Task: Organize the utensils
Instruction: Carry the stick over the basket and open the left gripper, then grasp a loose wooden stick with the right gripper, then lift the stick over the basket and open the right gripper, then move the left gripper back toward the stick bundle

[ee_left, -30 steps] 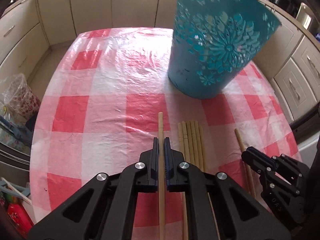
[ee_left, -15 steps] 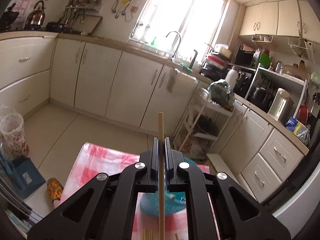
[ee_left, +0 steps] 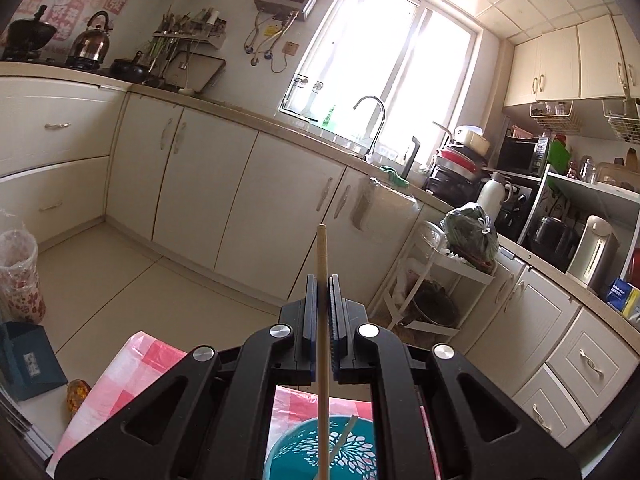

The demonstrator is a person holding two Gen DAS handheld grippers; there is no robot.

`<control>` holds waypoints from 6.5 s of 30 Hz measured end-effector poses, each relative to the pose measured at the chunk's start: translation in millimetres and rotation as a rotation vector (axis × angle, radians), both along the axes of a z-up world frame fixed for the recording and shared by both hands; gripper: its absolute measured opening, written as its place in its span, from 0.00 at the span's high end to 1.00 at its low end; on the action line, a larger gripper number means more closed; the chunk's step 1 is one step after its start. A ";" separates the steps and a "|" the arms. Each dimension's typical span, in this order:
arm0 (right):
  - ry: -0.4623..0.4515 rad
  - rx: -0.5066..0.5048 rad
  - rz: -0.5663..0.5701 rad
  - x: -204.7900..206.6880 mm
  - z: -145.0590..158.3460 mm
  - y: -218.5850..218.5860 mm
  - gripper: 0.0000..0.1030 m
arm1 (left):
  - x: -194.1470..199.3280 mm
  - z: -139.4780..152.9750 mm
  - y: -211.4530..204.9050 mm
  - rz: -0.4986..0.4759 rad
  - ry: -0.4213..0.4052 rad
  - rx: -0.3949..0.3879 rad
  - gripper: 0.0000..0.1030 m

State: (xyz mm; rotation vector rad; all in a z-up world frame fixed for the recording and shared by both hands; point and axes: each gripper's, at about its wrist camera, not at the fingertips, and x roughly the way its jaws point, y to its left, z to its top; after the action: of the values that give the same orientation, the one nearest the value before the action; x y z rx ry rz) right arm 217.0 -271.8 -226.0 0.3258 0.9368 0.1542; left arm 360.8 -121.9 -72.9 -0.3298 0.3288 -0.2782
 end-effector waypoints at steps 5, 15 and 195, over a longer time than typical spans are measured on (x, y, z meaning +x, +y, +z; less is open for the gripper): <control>0.001 0.022 0.000 0.9 -0.4 -2.4 0.84 | -2.5 -10.3 -8.5 0.004 -0.028 0.053 0.95; -0.001 0.025 0.003 0.3 -0.4 -3.1 0.82 | -12.9 -27.0 -13.7 0.006 -0.020 0.121 0.95; -0.010 -0.220 -0.017 -0.4 2.6 15.5 0.90 | -117.5 -195.7 38.5 -0.234 0.528 0.586 0.52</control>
State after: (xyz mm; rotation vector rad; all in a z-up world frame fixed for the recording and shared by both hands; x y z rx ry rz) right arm 216.5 -256.3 -223.4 0.1299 0.9309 0.0361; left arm 243.2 -83.4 -268.6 0.2265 0.9481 -0.3083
